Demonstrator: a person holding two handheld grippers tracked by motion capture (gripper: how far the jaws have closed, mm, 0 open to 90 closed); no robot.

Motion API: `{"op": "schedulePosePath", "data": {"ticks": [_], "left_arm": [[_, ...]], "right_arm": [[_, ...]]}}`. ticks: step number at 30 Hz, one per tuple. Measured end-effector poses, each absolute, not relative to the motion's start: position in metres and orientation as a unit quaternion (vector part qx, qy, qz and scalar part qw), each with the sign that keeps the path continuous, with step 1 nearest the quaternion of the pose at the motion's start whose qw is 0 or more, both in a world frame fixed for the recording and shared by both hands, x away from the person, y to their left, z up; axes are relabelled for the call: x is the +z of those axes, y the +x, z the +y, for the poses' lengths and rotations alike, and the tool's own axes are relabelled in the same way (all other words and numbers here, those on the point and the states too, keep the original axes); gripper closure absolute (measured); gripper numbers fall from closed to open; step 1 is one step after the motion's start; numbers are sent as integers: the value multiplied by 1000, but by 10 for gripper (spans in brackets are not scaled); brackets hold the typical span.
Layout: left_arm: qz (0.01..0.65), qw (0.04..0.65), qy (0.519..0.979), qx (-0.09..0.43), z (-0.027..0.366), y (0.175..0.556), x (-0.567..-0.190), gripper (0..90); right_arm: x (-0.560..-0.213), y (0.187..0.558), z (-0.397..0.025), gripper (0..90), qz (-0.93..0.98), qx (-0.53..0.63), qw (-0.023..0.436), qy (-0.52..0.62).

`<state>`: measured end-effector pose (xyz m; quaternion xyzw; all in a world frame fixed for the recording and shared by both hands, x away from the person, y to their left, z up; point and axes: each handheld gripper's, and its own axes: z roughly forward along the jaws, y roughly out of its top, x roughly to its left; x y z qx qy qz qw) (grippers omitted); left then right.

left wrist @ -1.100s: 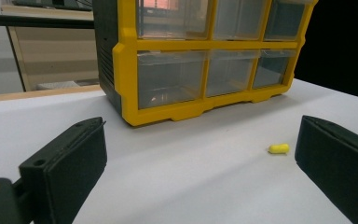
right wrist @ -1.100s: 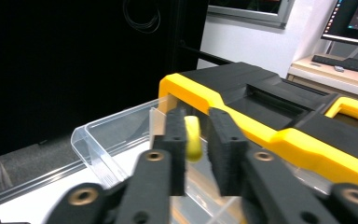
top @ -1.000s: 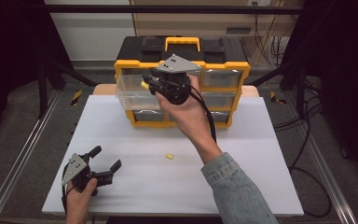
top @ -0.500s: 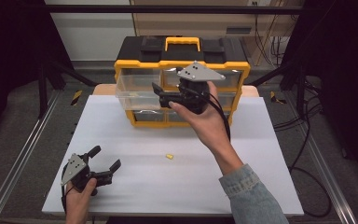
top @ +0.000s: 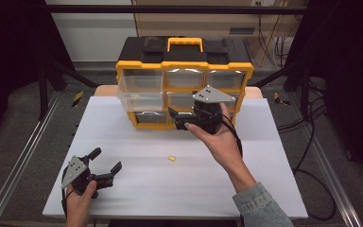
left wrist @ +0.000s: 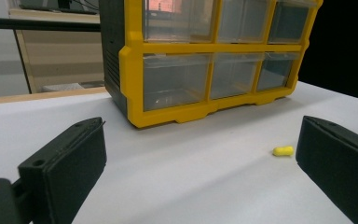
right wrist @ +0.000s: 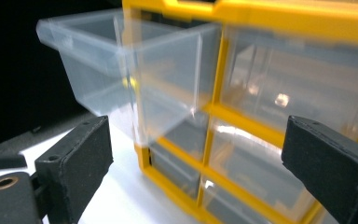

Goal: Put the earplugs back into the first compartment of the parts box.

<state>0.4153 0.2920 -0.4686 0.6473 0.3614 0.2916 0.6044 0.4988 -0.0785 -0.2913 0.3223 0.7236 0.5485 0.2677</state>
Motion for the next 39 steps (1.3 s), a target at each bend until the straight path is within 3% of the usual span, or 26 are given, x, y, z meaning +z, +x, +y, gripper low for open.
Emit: {"op": "schedulePosePath", "data": {"ticks": [26,39], "left_arm": [[357,596,654,300,293,415,-468,12],[353,598,656,297,292,415,-468,12]], "right_arm": [[-404,490,-92,92,786,452,182,380],[-436,494,-79,97,820,397,147,386]]}}
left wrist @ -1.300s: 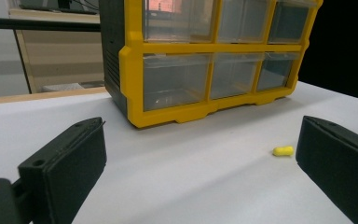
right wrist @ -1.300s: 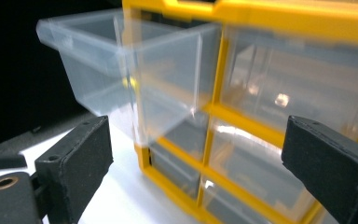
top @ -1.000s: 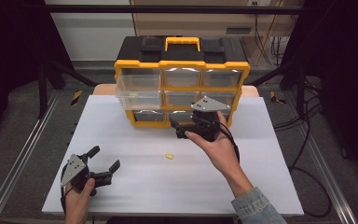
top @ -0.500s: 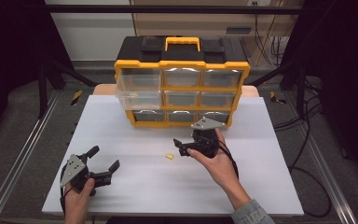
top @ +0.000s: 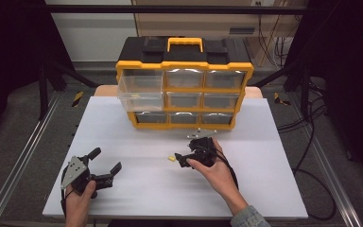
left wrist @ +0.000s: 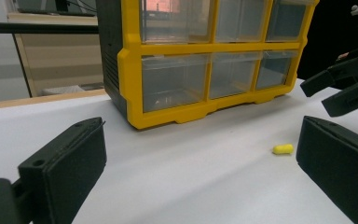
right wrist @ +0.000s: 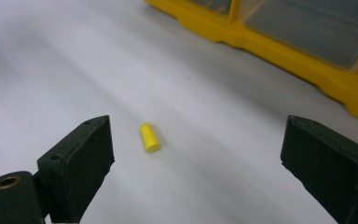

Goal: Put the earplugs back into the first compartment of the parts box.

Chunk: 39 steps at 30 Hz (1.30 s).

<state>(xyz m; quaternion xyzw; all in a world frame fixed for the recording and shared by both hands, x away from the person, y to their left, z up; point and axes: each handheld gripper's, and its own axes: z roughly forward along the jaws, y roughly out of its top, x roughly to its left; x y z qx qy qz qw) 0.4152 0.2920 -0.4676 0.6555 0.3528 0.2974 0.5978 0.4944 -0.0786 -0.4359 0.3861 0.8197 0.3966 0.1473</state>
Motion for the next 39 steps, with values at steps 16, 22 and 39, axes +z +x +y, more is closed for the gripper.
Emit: {"op": "schedulePosePath", "data": {"ticks": [16,22,39], "left_arm": [[353,597,656,298,292,416,-468,12],[352,596,657,299,291,415,-467,12],[349,597,658,296,290,415,-467,13]], "right_arm": [[-463,493,-57,150,837,369,116,387],[-467,495,-53,306,840,372,110,379],[-472,502,-39,709,859,367,126,333]]}}
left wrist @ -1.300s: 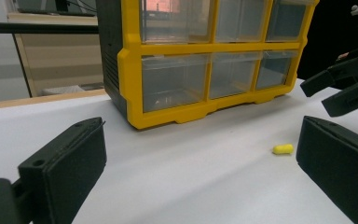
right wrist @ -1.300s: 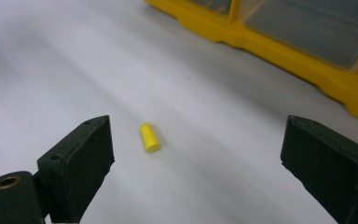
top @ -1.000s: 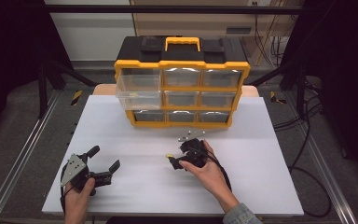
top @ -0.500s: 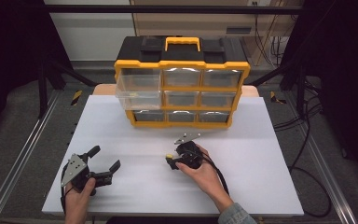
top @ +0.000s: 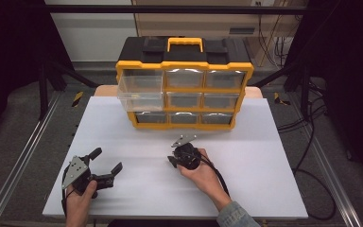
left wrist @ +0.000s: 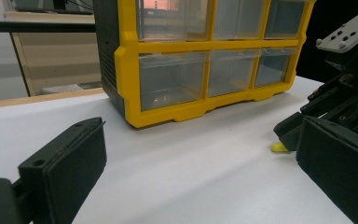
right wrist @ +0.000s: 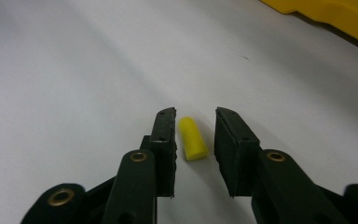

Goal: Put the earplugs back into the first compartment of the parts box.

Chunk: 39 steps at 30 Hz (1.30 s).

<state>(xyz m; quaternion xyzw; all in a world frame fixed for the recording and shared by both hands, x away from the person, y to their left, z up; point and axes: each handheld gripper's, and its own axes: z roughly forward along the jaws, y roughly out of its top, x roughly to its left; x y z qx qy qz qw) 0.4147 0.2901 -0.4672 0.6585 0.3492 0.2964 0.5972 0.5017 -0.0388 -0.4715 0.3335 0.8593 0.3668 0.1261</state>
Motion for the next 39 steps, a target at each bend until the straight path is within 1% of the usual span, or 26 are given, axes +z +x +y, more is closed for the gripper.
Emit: {"op": "schedulePosePath", "data": {"ticks": [7,13,19,29,39], "left_arm": [[350,596,660,294,290,416,-468,13],[349,596,660,294,290,415,-468,13],[351,597,658,294,290,416,-468,13],[352,597,656,298,291,413,-467,13],[355,597,653,302,293,413,-468,13]], "right_arm": [[-475,504,-36,784,869,350,137,322],[-476,505,-37,818,869,351,135,322],[-471,503,-37,822,861,372,132,321],[-444,500,-46,822,831,421,150,330],[-407,500,-53,823,813,455,172,321]]}}
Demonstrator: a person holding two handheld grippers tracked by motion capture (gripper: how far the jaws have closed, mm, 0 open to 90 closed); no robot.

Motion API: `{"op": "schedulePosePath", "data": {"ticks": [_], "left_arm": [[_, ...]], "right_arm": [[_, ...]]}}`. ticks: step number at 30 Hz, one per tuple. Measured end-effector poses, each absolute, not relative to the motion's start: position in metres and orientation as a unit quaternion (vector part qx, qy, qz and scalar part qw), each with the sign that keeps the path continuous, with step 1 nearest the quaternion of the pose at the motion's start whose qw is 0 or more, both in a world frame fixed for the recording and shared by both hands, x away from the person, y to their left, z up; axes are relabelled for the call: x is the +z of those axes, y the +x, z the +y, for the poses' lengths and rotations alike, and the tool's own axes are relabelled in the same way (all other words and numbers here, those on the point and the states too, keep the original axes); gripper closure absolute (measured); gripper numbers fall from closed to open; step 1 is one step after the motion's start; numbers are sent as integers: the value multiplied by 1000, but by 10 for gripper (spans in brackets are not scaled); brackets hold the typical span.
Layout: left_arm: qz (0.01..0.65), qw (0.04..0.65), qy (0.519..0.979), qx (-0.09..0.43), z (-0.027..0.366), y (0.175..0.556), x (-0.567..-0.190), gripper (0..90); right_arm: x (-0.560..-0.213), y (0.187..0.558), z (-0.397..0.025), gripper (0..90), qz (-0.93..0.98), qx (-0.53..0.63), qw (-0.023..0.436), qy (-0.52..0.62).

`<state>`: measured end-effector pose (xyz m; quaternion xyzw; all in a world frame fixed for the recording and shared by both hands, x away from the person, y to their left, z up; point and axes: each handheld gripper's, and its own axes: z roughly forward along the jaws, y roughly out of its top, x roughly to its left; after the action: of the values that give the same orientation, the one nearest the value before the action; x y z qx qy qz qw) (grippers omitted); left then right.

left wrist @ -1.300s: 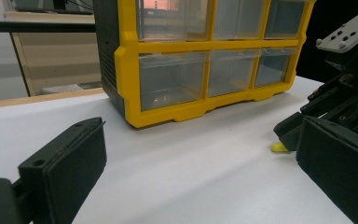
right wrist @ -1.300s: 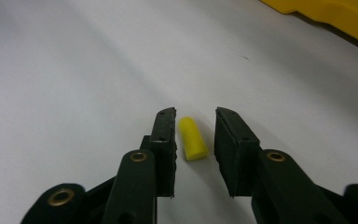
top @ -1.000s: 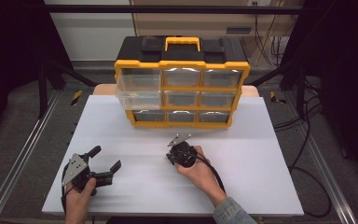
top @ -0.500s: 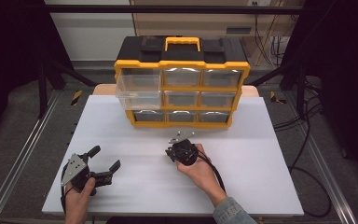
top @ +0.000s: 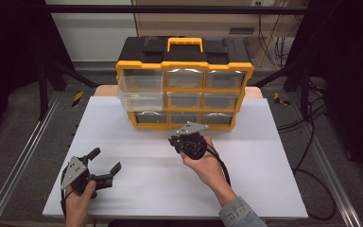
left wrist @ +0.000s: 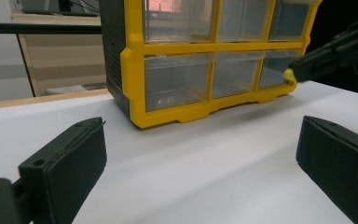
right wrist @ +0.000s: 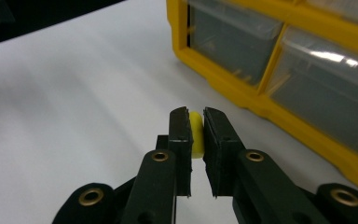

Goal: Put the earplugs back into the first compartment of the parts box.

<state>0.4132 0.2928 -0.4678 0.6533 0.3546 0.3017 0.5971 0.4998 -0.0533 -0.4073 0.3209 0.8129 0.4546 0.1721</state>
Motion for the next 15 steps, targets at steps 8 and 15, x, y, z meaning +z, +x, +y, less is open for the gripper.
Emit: {"op": "schedulePosePath", "data": {"ticks": [8,15], "left_arm": [[356,597,652,302,294,413,-468,13],[355,597,653,302,293,413,-468,13]], "right_arm": [[-378,503,-60,824,796,476,193,321],[-351,505,-66,823,789,481,216,315]]}}
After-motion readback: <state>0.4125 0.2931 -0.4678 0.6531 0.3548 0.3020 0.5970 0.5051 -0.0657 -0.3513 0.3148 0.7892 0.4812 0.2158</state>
